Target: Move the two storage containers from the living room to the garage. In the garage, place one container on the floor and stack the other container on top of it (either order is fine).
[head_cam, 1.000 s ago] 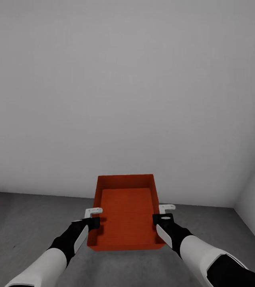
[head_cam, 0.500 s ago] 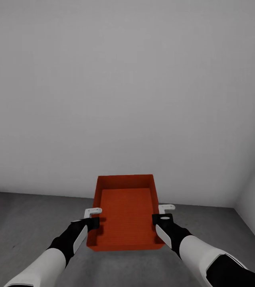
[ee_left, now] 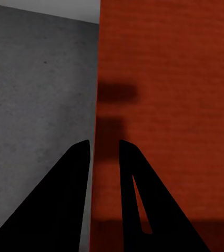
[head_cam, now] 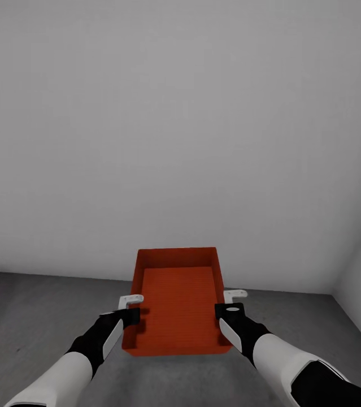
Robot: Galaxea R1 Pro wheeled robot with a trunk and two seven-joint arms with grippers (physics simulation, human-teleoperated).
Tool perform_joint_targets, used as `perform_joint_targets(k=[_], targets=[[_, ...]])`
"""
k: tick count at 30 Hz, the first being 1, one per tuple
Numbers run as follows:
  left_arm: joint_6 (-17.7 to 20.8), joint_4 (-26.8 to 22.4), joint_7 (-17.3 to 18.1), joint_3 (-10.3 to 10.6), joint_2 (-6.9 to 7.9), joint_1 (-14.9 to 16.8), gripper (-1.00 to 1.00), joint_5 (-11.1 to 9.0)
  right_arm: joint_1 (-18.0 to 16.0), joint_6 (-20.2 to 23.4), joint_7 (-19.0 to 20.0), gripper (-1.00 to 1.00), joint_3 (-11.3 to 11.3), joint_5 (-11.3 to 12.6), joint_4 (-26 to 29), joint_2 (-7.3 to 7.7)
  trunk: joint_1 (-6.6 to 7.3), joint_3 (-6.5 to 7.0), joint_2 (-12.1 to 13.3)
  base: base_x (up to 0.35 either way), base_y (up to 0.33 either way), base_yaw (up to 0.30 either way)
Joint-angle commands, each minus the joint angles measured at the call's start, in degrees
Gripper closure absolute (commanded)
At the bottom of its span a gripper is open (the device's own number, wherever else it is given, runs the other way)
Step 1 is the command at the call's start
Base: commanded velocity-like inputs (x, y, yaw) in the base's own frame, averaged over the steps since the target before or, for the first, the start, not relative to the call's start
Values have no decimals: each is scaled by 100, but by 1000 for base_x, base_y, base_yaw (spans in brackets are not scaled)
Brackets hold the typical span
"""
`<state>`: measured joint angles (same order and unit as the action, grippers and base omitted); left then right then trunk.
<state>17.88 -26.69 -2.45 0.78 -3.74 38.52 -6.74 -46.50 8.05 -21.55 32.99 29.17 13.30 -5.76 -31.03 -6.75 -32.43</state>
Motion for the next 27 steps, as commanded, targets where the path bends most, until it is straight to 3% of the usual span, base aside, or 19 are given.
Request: perform_joint_targets(k=[1,27], targets=[[40,-249,-433,-106,-83,7,100,76,1,48,-272,100,24,10,-3,-4,-25,-30,-52,0,0,0],[14,-249,-415,-61,-82,7,100,87,1,46,-273,100,24,15,-10,5,-596,-496,-1095,0,0,0]])
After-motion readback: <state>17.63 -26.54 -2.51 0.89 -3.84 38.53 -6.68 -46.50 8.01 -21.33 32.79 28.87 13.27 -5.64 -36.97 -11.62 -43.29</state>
